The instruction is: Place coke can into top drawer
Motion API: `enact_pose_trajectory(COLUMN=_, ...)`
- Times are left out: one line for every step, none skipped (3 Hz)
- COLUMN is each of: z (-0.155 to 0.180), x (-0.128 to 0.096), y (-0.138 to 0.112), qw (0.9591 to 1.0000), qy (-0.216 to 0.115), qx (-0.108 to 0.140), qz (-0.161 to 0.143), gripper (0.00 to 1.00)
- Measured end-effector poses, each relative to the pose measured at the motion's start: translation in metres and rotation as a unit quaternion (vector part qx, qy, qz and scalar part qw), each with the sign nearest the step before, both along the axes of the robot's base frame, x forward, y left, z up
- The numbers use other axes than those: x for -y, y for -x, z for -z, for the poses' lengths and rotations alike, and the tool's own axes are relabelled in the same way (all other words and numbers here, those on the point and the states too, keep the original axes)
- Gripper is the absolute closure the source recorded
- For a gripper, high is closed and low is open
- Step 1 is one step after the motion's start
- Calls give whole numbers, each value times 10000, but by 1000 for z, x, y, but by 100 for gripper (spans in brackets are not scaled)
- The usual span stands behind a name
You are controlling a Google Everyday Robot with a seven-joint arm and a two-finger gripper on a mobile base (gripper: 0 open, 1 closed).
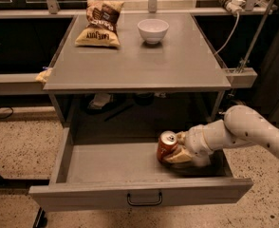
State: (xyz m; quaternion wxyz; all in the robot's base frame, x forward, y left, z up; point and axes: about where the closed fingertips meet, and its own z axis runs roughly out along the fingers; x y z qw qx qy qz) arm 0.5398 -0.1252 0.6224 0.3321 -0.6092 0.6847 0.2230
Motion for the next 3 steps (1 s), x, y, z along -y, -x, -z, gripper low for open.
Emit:
enact_pose_trajectory(z=4, x=2, y=1, qw=10000, qy=-7, qx=-45, qz=22, gripper=100)
enact_pose_trajectory(z=4, x=2, y=1, qw=10000, qy=-7, qx=-45, qz=21, gripper=83)
enact_pose_trajectory(z=4, x=2, y=1, qw=10000, qy=-7, qx=-46, qz=20, gripper=58)
